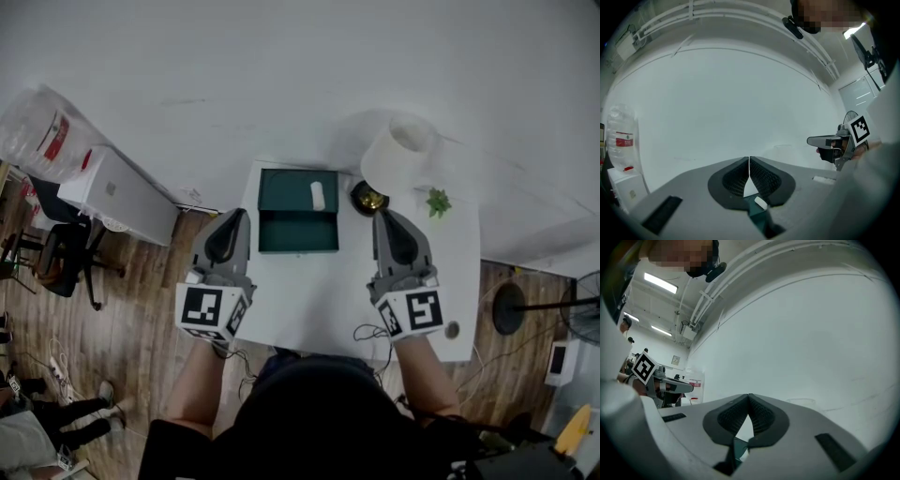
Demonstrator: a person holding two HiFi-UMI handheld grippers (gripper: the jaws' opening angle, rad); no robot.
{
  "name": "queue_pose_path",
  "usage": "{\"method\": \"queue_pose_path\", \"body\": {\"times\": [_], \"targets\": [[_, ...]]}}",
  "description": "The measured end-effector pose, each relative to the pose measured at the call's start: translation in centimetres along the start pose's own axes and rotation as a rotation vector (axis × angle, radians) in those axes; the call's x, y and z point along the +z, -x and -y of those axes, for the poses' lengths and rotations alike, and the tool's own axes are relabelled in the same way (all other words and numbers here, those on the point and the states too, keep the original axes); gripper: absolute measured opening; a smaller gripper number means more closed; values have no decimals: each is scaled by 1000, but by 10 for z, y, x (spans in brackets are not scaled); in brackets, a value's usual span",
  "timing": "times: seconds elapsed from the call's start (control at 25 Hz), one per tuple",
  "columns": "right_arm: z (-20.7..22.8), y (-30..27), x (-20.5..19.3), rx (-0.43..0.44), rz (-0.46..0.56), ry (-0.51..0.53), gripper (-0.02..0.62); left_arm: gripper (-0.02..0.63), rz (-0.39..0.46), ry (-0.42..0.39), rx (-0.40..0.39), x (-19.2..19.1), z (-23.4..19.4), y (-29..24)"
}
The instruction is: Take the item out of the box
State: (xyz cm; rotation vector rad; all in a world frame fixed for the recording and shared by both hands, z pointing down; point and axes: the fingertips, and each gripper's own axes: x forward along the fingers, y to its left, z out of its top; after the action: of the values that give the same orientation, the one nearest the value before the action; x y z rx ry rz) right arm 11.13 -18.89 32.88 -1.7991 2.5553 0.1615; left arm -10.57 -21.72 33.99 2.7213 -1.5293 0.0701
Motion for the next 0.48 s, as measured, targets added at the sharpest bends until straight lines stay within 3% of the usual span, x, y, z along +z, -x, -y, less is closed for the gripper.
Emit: {"method": "queue_pose_path", "body": {"times": [0.48], "targets": [[20, 5, -11, 8, -11, -11, 5, 9, -30, -4, -9, -13, 22, -22]]}}
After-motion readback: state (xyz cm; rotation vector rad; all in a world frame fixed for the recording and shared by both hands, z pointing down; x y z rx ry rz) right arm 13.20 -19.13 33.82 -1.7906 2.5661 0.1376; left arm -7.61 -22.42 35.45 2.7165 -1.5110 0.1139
